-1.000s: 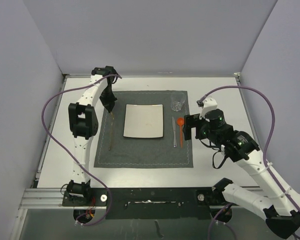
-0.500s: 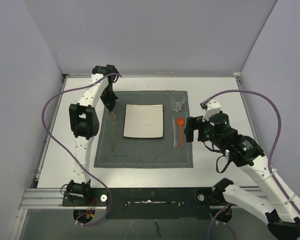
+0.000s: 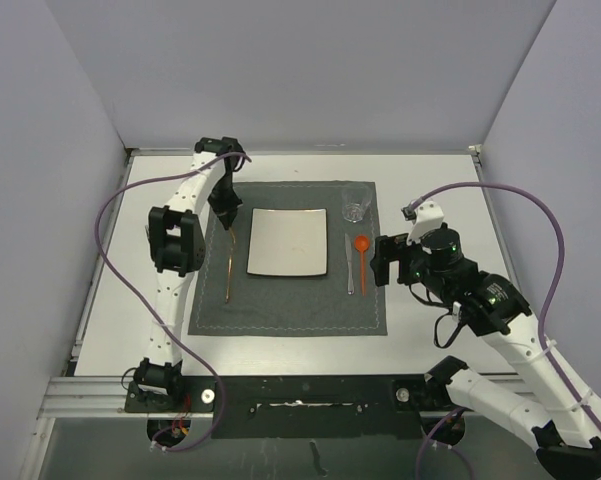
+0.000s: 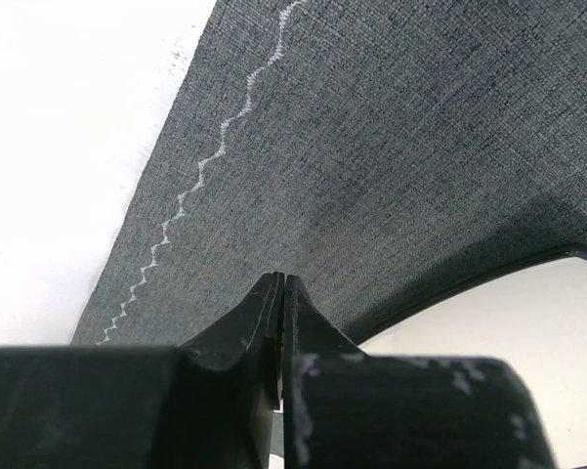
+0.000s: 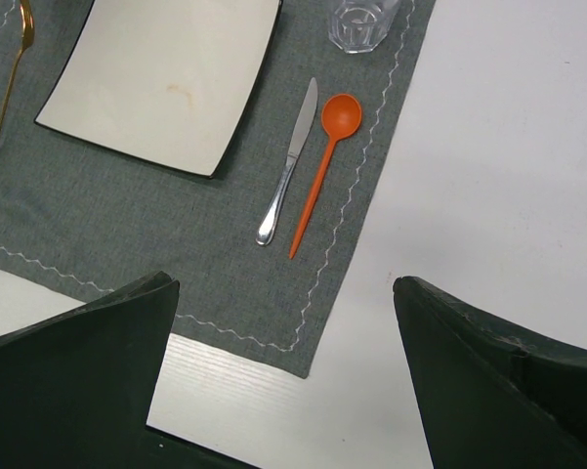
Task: Set the dinner table for one person
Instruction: Place the fork on the napkin.
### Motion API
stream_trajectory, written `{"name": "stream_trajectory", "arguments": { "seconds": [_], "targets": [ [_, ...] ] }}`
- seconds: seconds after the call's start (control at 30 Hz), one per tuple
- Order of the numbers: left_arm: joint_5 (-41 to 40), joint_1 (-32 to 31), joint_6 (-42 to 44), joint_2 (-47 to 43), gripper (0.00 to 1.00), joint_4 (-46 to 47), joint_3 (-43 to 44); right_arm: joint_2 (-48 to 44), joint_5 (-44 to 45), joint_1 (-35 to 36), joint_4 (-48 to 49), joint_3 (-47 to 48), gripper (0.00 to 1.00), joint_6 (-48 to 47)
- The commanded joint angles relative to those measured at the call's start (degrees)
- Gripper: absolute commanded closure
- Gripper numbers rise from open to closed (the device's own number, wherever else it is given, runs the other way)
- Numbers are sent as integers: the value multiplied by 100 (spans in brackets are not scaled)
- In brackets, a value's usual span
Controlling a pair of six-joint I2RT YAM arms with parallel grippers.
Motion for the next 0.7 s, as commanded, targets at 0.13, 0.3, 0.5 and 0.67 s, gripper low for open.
{"name": "stream_trajectory", "arguments": {
  "seconds": [0.13,0.3,0.5,0.67],
  "targets": [
    [-25,-29,-94,274,100,58,202,-120,164,10,135,-73,2,-92],
    [-53,-35,-71,397,100,83,261,-133,198,9,133,-108,2,-94],
    [-42,-27,-67,545,100,170,256,-150,189,10,151,-154,2,-74],
    [-70,-26,-62,564,100,223,264,-107,177,13,183,-155,2,-96]
  ]
}}
